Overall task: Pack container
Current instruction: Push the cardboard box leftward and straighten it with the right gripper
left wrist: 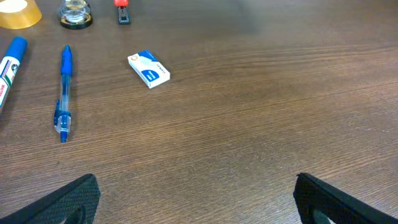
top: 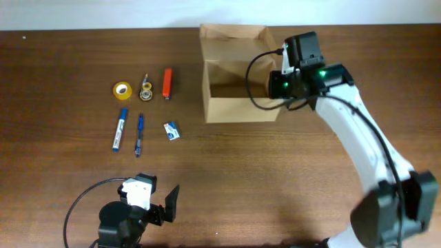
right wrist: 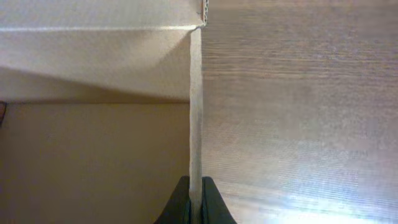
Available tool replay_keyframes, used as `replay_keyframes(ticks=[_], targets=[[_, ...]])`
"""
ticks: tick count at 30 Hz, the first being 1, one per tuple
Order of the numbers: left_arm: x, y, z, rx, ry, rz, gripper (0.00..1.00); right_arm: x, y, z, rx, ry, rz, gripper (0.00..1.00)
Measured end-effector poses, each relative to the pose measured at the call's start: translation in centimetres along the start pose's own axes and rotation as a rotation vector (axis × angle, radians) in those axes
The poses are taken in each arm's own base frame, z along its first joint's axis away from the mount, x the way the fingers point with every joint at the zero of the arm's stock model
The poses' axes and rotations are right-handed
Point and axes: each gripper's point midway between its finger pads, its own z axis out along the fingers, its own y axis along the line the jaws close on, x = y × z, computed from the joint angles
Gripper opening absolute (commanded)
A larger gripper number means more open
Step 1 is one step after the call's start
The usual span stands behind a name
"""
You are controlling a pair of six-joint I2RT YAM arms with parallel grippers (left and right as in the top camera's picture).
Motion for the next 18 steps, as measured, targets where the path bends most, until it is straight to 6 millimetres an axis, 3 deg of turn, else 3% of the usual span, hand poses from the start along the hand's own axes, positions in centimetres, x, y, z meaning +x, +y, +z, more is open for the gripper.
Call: replay_keyframes(ticks=[4,10,18], targets=[[0.0,0.0,0.0,0.0,0.001,0.0,0.99,1.8,2.5,-2.5,-0.003,0.018,-0.021,0.04],[0.0,0.0,0.0,0.0,0.0,0.0,0.99,4.6,4.6,-3.3,0.011,0.065,-0.048,0.04],[0.0,0.0,0.0,0.0,0.0,0.0,0.99,8.7,3.2,-3.9,-0.002,-0.003,-0.052,0.04]])
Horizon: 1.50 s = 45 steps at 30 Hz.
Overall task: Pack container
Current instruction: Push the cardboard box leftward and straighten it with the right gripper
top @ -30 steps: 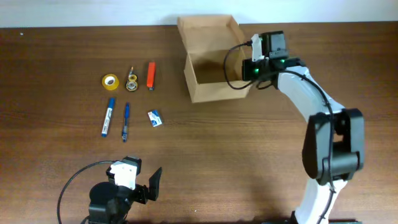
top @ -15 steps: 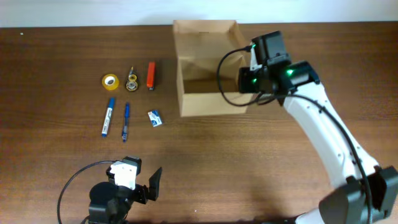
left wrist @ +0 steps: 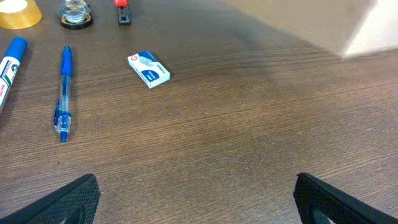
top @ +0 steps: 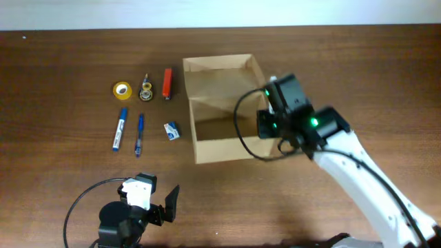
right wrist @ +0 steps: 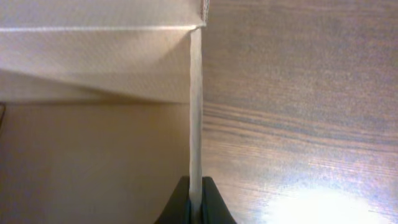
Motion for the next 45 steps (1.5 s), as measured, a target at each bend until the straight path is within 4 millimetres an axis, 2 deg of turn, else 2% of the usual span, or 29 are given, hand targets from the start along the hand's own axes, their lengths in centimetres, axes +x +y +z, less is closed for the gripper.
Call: replay_keyframes(ticks=[4,9,14,19,23,30,31,32,33,34,42,45], targets=[[0.0,0.0,0.0,0.0,0.001,0.0,0.99,1.0,-0.7,0.1,-0.001,-0.053,0.02,0.04],[0.0,0.0,0.0,0.0,0.0,0.0,0.99,2.2,-1.9,2.2,0.039,-0.073,0.086,0.04],[0.0,0.0,0.0,0.0,0.001,0.0,0.99,2.1,-2.4,3.2,0.068,-0.099,0.123,0.04],[0.0,0.0,0.0,0.0,0.001,0.0,0.99,1.8,-2.5,4.3,0.085,-0.105,0.133,0.04],[0.0,0.0,0.0,0.0,0.001,0.0,0.99,1.6,-1.8,5.6,0.083,-0.106,0.114,0.04],[0.0,0.0,0.0,0.0,0.0,0.0,0.99,2.2,-1.5,7.4,0.095,-0.08,0.09,0.04],[0.0,0.0,0.0,0.0,0.0,0.0,0.99,2.2,-1.5,7.5,0.101,-0.077,0.083,0.12],[0.0,0.0,0.0,0.0,0.001,0.0,0.99,2.3,-1.6,7.6,0.104,-0.075,0.082,0.28],[0.0,0.0,0.0,0.0,0.001,0.0,0.99,2.2,-1.6,7.6,0.107,-0.078,0.079,0.61],[0.0,0.0,0.0,0.0,0.001,0.0,0.99,2.1,-1.6,7.6,0.108,-0.082,0.079,0.7],[0.0,0.0,0.0,0.0,0.0,0.0,0.99,2.2,-1.6,7.6,0.103,-0.079,0.069,0.91],[0.0,0.0,0.0,0.0,0.001,-0.001,0.99,2.4,-1.3,7.1,0.085,-0.069,0.07,0.95]])
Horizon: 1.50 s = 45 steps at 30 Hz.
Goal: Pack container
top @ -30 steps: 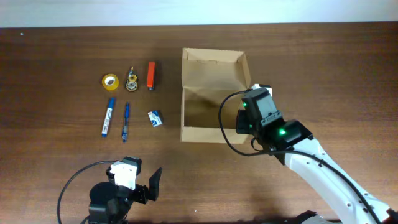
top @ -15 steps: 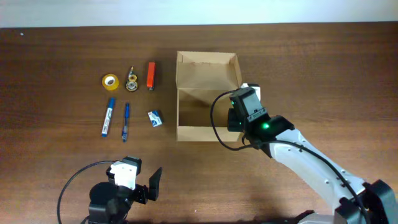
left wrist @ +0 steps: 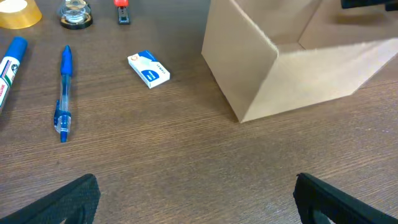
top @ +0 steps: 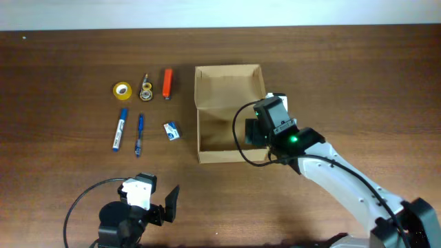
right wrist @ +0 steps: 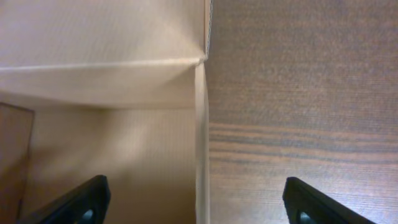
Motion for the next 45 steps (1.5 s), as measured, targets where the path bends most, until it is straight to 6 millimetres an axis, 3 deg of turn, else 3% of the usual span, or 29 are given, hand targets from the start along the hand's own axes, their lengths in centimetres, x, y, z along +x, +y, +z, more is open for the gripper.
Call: replay_keyframes(ticks=[4,12,16,22,27,33,40,45], targets=[[0.0,0.0,0.0,0.0,0.0,0.0,0.99,0.2,-0.3,-2.5,-0.02,0.005,-0.001,0.99],[0.0,0.0,0.0,0.0,0.0,0.0,0.99,0.1,-1.0,-10.9,-0.107,-0.054,-0.045,0.99],[0.0,0.0,0.0,0.0,0.0,0.0,0.99,1.8,-1.6,-14.1,-0.154,-0.049,-0.123,0.99],[0.0,0.0,0.0,0.0,0.0,0.0,0.99,4.3,-3.0,-17.3,-0.175,-0.042,-0.2,0.99],[0.0,0.0,0.0,0.0,0.0,0.0,0.99,5.9,-3.7,-18.7,-0.193,-0.03,-0.276,0.99],[0.0,0.0,0.0,0.0,-0.001,0.001,0.99,7.9,-2.8,-18.9,-0.272,0.048,-0.338,0.99],[0.0,0.0,0.0,0.0,0.0,0.0,0.99,8.1,-2.8,-19.0,-0.287,0.055,-0.376,0.99],[0.0,0.0,0.0,0.0,0.0,0.0,0.99,7.2,-4.7,-18.6,-0.254,0.042,-0.343,0.99]])
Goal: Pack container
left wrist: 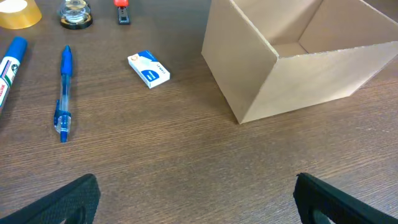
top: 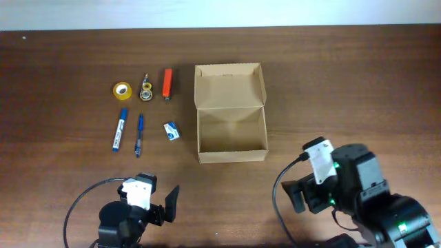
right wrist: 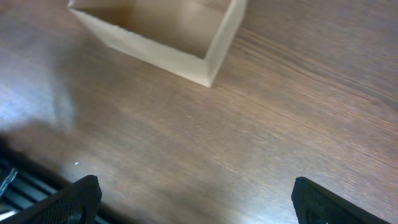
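Observation:
An open cardboard box (top: pixel 231 114) stands mid-table, its lid flap folded back, with nothing showing inside; it also shows as the box (left wrist: pixel 292 68) in the left wrist view and the box (right wrist: pixel 168 37) in the right wrist view. Left of it lie a yellow tape roll (top: pixel 122 90), a small round glass item (top: pixel 145 89), an orange-red stapler (top: pixel 167 83), a blue marker (top: pixel 120 129), a blue pen (top: pixel 139 134) and a small blue-white packet (top: pixel 171 131). My left gripper (left wrist: pixel 198 198) is open over bare wood near the front edge. My right gripper (right wrist: pixel 196 199) is open, front right of the box.
The wooden table (top: pixel 344 83) runs to a pale wall at the back. The right arm's base and cable (top: pixel 358 200) fill the front right corner. The left arm's base (top: pixel 127 217) sits at the front left.
My right gripper was open at the box's right wall; now it is near the front right edge, well apart from the box. The box and my left arm have not moved.
My right gripper was shut on the right wall of the box at the back of the table. Then the box stood nearer the front and the left, still gripped. Then it sat beside the stationery with the gripper open. Now the right arm is at the front.

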Available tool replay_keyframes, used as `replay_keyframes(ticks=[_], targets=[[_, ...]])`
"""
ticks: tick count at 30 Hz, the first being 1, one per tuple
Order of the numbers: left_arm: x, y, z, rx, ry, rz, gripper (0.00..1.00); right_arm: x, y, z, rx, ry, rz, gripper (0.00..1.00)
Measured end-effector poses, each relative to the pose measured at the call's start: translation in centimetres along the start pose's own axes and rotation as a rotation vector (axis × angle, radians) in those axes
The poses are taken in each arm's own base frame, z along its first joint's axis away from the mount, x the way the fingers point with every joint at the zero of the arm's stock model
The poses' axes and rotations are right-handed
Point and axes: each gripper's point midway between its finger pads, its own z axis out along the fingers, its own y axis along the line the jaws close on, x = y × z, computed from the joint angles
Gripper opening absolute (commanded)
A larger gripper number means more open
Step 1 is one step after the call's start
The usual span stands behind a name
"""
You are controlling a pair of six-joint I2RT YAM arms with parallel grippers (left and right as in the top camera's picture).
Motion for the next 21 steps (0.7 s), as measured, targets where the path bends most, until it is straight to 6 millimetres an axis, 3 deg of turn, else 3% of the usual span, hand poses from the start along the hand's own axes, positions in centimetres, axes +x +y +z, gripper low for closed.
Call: replay_keyframes(ticks=[5,12,21], targets=[[0.0,0.0,0.0,0.0,0.0,0.0,0.99,0.0,-1.0,0.0,-0.035,0.001,0.033,0.99],[0.0,0.0,0.0,0.0,0.0,0.0,0.99,-0.6,0.1,0.4,-0.129,-0.01,-0.039,0.99],[0.0,0.0,0.0,0.0,0.0,0.0,0.99,-0.8,0.1,0.9,-0.141,0.003,-0.055,0.99]])
